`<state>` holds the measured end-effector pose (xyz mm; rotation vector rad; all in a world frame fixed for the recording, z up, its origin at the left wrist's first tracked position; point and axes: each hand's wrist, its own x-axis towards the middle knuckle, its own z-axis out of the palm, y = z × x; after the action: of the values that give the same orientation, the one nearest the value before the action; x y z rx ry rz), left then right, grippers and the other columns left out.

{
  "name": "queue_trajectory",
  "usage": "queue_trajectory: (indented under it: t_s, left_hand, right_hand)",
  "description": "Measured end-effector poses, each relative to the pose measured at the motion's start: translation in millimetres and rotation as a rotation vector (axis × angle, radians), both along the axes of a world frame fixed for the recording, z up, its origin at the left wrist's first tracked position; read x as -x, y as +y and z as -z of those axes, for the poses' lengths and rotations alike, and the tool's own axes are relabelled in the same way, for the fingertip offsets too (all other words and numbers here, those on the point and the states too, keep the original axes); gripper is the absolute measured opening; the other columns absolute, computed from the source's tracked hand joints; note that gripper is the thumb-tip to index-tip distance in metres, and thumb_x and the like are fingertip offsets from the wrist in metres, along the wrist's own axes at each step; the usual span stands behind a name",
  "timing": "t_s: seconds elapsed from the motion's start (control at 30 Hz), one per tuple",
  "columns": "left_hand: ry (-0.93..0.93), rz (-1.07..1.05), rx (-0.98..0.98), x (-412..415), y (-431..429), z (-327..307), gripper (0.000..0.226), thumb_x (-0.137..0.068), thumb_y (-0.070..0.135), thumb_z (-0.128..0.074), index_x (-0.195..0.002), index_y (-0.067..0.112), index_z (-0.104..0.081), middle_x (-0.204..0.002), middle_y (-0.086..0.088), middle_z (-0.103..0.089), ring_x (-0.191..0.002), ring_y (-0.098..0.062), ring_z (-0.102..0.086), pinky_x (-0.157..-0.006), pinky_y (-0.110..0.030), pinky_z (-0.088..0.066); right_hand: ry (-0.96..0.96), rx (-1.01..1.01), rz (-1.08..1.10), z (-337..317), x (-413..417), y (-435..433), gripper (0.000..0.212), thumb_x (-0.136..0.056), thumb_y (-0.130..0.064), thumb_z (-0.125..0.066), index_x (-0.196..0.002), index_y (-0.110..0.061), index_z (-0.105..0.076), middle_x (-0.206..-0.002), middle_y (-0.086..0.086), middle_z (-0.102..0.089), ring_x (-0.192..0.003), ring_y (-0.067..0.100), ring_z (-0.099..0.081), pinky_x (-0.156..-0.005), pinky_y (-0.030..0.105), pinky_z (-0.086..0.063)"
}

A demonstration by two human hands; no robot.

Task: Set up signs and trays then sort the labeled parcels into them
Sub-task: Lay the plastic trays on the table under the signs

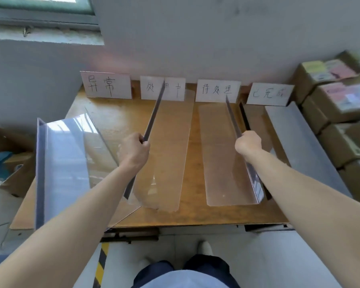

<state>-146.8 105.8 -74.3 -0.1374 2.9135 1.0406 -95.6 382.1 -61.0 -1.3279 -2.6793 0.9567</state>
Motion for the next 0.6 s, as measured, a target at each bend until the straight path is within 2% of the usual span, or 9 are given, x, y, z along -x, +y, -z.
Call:
queue_trajectory:
  t_s: [0.2, 0.33, 0.47, 0.6]
  left_hand:
    - [-0.050, -0.025, 0.030, -11, 58, 21, 0.011, -0.091, 0.022, -0.052, -0.087, 0.014, -0.058, -0.080, -0.004, -0.061, -0.074, -0.024, -0.057, -0.066, -0.032, -0.046]
    - [-0.071, -0.068, 0.019, -17, 84, 37, 0.011, -0.090, 0.019, -0.052, -0.084, 0.013, -0.057, -0.077, -0.004, -0.060, -0.070, -0.023, -0.056, -0.061, -0.031, -0.044]
    - [-0.078, -0.093, 0.005, -22, 99, 50, 0.009, -0.090, 0.019, -0.051, -0.087, 0.013, -0.057, -0.078, -0.003, -0.061, -0.071, -0.023, -0.058, -0.063, -0.033, -0.048]
    - [-0.069, -0.132, 0.008, -29, 108, 60, 0.008, -0.090, 0.018, -0.050, -0.090, 0.014, -0.057, -0.080, -0.003, -0.060, -0.074, -0.024, -0.058, -0.067, -0.035, -0.050]
  right_hand:
    - [-0.102, 0.002, -0.067, 18, -2, 43, 0.024, -0.094, -0.001, -0.046, -0.115, 0.006, -0.055, -0.116, 0.022, -0.059, -0.106, 0.034, -0.058, -0.085, 0.036, -0.050]
    - [-0.207, -0.052, -0.151, 30, 2, 67, 0.020, -0.091, -0.001, -0.049, -0.107, 0.002, -0.060, -0.109, 0.019, -0.062, -0.101, 0.033, -0.061, -0.079, 0.035, -0.050]
    - [-0.296, -0.123, -0.262, 38, 9, 88, 0.015, -0.086, 0.001, -0.051, -0.095, -0.002, -0.063, -0.097, 0.015, -0.064, -0.089, 0.030, -0.064, -0.076, 0.036, -0.055]
    - [-0.337, -0.177, -0.310, 45, 12, 102, 0.017, -0.086, 0.001, -0.051, -0.096, -0.001, -0.064, -0.094, 0.014, -0.065, -0.087, 0.029, -0.065, -0.076, 0.035, -0.055]
